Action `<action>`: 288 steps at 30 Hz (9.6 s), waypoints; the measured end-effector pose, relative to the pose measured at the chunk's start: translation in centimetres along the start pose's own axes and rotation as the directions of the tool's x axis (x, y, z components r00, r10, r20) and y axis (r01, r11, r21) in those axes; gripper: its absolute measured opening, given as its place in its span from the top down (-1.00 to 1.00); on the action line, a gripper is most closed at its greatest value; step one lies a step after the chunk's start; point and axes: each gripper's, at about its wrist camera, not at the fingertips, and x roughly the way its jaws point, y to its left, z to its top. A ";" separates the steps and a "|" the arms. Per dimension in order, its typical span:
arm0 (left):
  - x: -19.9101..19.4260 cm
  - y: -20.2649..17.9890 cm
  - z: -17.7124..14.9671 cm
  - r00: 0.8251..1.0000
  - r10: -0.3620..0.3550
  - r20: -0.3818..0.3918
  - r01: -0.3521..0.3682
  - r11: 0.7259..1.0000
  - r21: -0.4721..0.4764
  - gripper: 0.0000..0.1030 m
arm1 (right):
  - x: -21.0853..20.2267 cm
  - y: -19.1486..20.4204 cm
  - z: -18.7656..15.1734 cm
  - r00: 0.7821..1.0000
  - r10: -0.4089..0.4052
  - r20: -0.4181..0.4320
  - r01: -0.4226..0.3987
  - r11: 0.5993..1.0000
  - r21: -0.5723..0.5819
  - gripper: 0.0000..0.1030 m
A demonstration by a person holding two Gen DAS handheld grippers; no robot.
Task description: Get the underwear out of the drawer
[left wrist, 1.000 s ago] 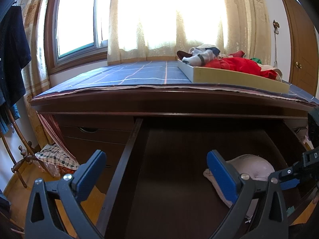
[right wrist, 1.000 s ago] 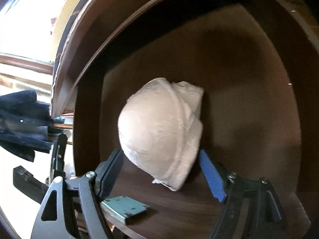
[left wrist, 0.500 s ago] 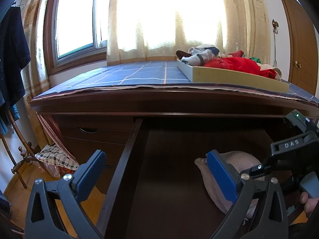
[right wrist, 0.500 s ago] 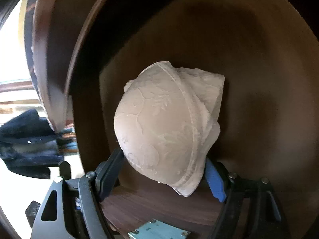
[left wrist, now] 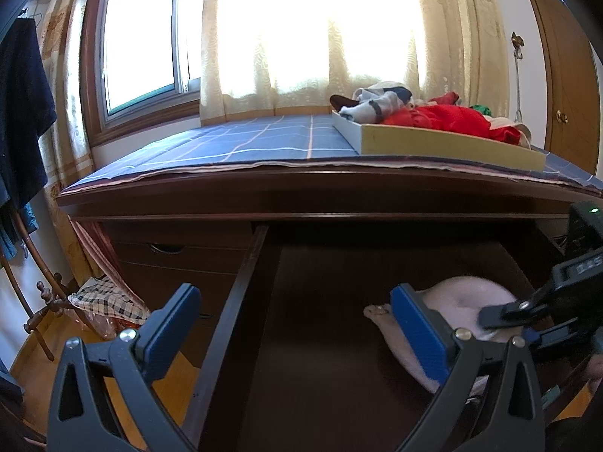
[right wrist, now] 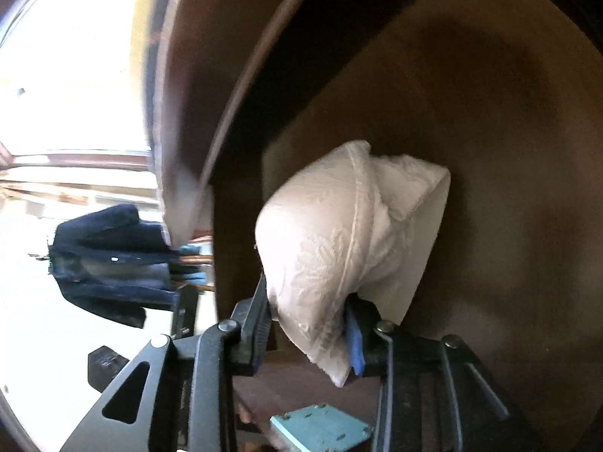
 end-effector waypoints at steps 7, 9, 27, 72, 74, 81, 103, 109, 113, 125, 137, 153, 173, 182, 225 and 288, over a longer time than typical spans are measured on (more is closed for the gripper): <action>0.0 -0.3 -0.1 1.000 0.011 0.004 -0.011 1.000 0.012 -0.99 | -5.0 0.4 -0.6 0.993 0.100 0.067 -0.097 0.994 -0.050 0.34; 0.0 -0.3 -0.1 1.000 0.012 0.005 -0.012 1.000 0.015 -0.99 | -6.5 0.4 -0.6 0.987 0.142 0.079 -0.137 0.989 -0.058 0.34; 0.1 -0.5 -0.1 1.000 0.016 0.009 -0.017 0.999 0.027 -0.99 | -8.9 2.2 -0.9 0.985 0.137 0.103 -0.125 0.985 -0.117 0.72; -0.1 -0.5 -0.1 1.000 0.013 0.011 -0.014 1.000 0.028 -0.99 | -0.9 2.3 1.5 0.809 -0.549 -0.211 0.429 0.796 -0.427 -0.95; -0.1 -0.5 0.0 1.000 0.014 0.009 -0.014 1.000 0.027 -0.99 | -0.7 1.7 1.8 0.816 -0.520 -0.250 0.407 0.826 -0.389 -0.95; -0.2 -0.6 0.1 1.000 0.016 0.009 -0.016 0.999 0.029 -0.99 | -1.2 1.3 0.4 0.869 -0.442 -0.222 0.324 0.848 -0.418 -0.51; 0.1 -0.6 0.0 1.000 0.017 0.009 -0.018 0.999 0.038 -0.99 | -10.2 9.3 -1.1 0.993 -0.115 0.028 0.116 0.905 -0.410 -0.19; 0.1 -0.6 0.0 1.000 0.019 0.009 -0.019 0.999 0.040 -0.99 | -12.4 11.6 -1.5 0.993 -0.069 0.095 0.105 0.887 -0.449 -0.19; 0.1 -0.6 0.0 1.000 0.019 0.010 -0.020 0.999 0.040 -0.99 | -14.4 12.6 -1.3 0.990 -0.047 0.132 0.104 0.878 -0.467 -0.19; 0.1 -0.7 0.0 1.000 0.021 0.009 -0.021 0.999 0.039 -0.99 | -17.0 14.9 -0.7 0.973 -0.009 0.231 0.121 0.872 -0.475 -0.19; 0.1 -0.6 0.0 0.999 0.032 0.007 -0.032 0.999 0.039 -0.99 | -19.4 16.3 0.2 0.942 0.005 0.336 0.169 0.858 -0.486 -0.19; 0.1 -0.6 0.0 0.999 0.032 0.007 -0.033 0.999 0.039 -0.99 | -22.7 21.5 8.6 0.830 -0.042 0.557 0.336 0.834 -0.438 -0.19; 0.2 -0.7 0.0 0.999 0.032 0.007 -0.032 0.999 0.042 -0.99 | -11.9 19.8 18.0 0.790 -0.249 0.561 0.498 0.794 -0.350 -0.19; 0.2 -0.7 0.1 0.999 0.032 0.007 -0.032 0.999 0.042 -0.99 | -9.2 19.1 19.9 0.754 -0.330 0.567 0.569 0.760 -0.314 -0.21; 0.6 -1.0 0.0 0.999 0.050 0.003 -0.050 0.997 0.059 -0.99 | -13.7 17.4 14.8 0.754 -0.161 0.637 0.499 0.770 -0.397 -0.75; -10.4 -5.1 6.3 0.997 -0.019 0.069 0.020 1.000 -0.015 -1.00 | -22.1 14.3 -14.8 0.500 -0.099 0.860 0.646 0.704 -0.294 -0.75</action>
